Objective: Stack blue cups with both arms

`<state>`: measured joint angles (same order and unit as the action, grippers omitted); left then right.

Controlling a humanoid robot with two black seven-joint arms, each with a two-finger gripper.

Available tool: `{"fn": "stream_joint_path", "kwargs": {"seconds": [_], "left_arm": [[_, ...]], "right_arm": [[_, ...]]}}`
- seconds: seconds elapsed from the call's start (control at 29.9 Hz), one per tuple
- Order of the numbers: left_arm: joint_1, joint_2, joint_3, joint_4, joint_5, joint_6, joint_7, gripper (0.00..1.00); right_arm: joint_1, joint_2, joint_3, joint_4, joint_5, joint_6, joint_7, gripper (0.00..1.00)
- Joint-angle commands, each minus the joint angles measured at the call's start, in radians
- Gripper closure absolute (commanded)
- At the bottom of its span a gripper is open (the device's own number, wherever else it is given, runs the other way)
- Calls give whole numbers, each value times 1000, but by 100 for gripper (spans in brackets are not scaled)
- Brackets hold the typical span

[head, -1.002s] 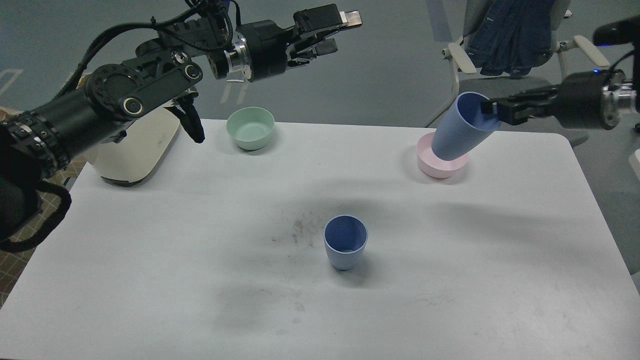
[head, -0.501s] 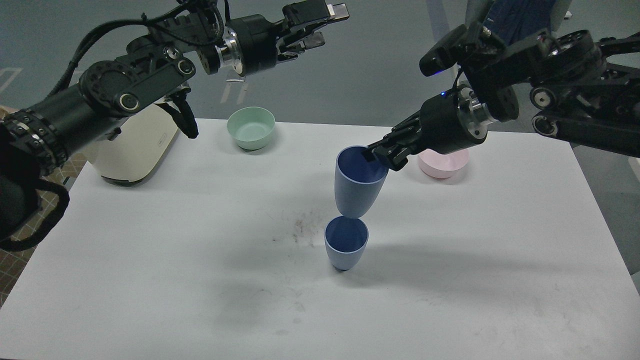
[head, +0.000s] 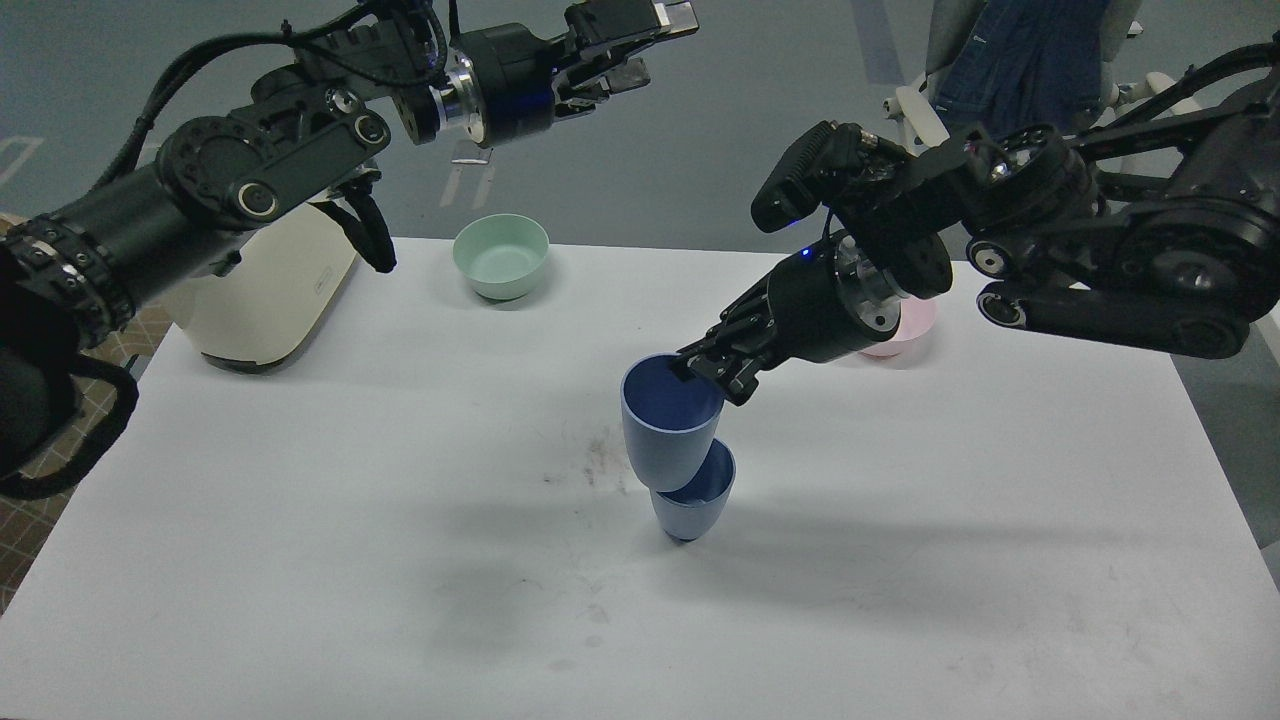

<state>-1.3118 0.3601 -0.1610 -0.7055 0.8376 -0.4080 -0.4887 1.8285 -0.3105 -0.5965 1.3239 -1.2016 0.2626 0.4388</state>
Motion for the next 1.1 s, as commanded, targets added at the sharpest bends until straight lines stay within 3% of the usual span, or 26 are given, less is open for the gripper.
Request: {"fn": "stream_joint_path", "kwargs": {"seconds": [0.0,0.53,0.57,0.6,0.67,1.07], "left_arm": [[2,-1,0,0,0,0,0,5],[2,-1,0,0,0,0,0,5],[3,-1,0,0,0,0,0,5],[3,-1,0,0,0,0,0,5],[3,0,0,0,0,0,0,5],[2,0,0,1,0,-2,0,5]], "right_arm": [[0,1,-14,0,-6,0,0,100],[-2,8,-45,-19,-9,-3,0,100],[-2,10,-46,-19,-7,-3,0,98],[-2,11,-46,-19,-7,-3,0,86],[-3,11,-46,-19,-6,-3,3,77],[3,-7,-49,-18,30,-2,8,46]]}}
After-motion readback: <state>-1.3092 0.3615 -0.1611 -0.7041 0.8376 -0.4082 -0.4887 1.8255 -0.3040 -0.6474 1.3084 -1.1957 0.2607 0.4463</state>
